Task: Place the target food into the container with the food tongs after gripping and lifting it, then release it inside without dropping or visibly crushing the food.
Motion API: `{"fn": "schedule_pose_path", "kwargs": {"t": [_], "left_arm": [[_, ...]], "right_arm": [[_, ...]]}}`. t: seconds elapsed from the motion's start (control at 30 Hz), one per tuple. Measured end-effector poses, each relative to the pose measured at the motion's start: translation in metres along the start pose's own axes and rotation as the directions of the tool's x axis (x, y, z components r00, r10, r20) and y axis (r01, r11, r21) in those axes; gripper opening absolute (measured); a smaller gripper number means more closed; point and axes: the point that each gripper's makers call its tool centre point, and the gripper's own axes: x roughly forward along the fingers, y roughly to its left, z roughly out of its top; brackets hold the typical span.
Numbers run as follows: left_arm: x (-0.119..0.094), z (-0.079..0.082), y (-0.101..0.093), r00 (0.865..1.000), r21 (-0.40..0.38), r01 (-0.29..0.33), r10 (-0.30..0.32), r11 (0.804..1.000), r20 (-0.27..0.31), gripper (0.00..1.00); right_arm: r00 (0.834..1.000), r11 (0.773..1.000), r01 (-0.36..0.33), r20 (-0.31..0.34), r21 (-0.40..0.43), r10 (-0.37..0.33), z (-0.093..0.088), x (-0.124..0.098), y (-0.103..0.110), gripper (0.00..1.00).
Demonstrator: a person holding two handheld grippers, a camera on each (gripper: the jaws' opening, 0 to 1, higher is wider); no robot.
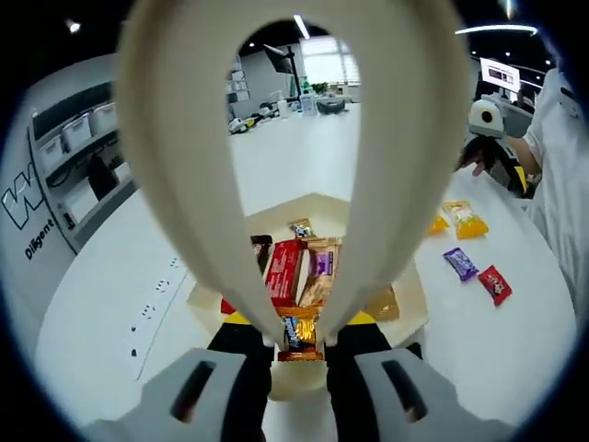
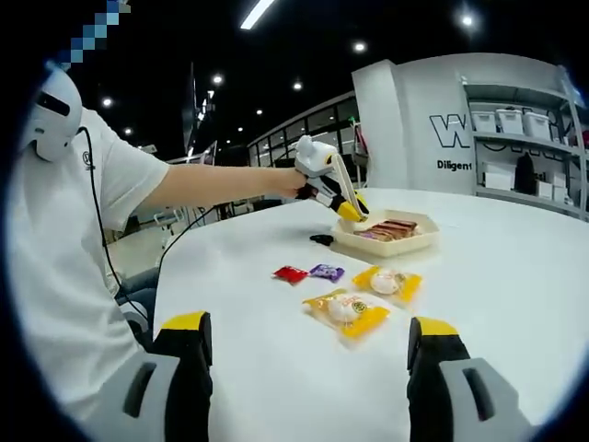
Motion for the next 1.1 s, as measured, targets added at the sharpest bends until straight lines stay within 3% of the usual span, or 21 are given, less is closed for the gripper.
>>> {"fn": "schedule_pose_path", "kwargs": {"t": [0.53, 0.67, 1.1], "left_arm": [[0.013, -0.01, 0.01, 0.997, 0.079, 0.037, -0.031, 0.996, -0.075, 0.19], [0.017, -0.018, 0.009, 0.991, 0.11, 0.056, -0.042, 0.992, -0.126, 0.2], [0.015, -0.016, 0.013, 0.989, 0.135, 0.044, -0.023, 0.99, -0.149, 0.23]], "right_arm": [[1.0, 1.0, 0.011, -0.007, 0.003, -0.011, -0.001, -0.001, -0.003, 0.88], [1.0, 1.0, 0.012, -0.01, 0.003, -0.012, -0.001, -0.001, -0.003, 0.88], [1.0, 1.0, 0.009, -0.007, 0.003, -0.009, -0.001, -0.001, -0.003, 0.88]]}}
